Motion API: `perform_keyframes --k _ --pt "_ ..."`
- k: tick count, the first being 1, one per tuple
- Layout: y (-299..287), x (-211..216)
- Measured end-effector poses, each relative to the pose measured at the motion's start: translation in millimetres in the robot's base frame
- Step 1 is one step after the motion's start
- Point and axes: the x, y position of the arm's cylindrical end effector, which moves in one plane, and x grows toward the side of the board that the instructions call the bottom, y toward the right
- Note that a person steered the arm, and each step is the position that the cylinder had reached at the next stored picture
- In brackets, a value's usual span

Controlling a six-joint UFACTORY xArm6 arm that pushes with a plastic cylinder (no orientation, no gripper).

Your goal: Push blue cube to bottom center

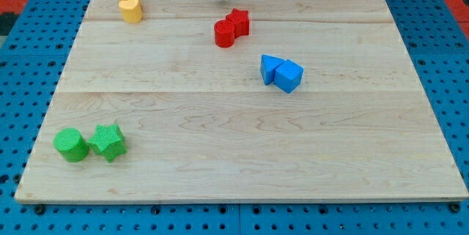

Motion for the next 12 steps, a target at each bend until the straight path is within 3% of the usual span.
perform_keyframes --k 2,3,4,5,6,7,8,9,11,12 --pt "27.4 -3.2" --pt "69.6 14.0" --pt "140.9 79.5" --pt "163.7 175.3" --pt "137.0 241.2" --pt "124.2 253.1" --pt "156.5 217.0" --pt "108.8 205.8" --pt "67.3 310.8" --pt "84.3 281.6"
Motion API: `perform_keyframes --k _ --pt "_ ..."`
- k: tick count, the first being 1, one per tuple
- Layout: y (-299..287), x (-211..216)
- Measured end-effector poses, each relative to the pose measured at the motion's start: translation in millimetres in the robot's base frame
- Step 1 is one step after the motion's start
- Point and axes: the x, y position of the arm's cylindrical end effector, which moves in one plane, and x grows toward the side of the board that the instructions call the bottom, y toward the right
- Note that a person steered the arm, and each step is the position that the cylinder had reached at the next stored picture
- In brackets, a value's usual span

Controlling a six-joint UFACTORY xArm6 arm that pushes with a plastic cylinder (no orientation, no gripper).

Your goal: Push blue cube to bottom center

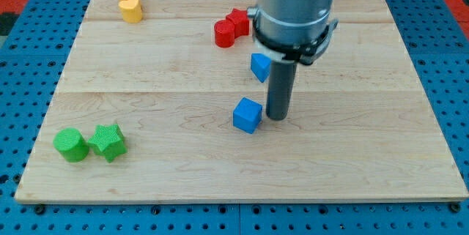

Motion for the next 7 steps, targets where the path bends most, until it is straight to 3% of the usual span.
perform_keyframes --k 2,5,6,7 --pt "-67.2 -4.6" --pt "-76.7 55.1" --pt "-134.5 60.3" --pt "-99.4 91.3"
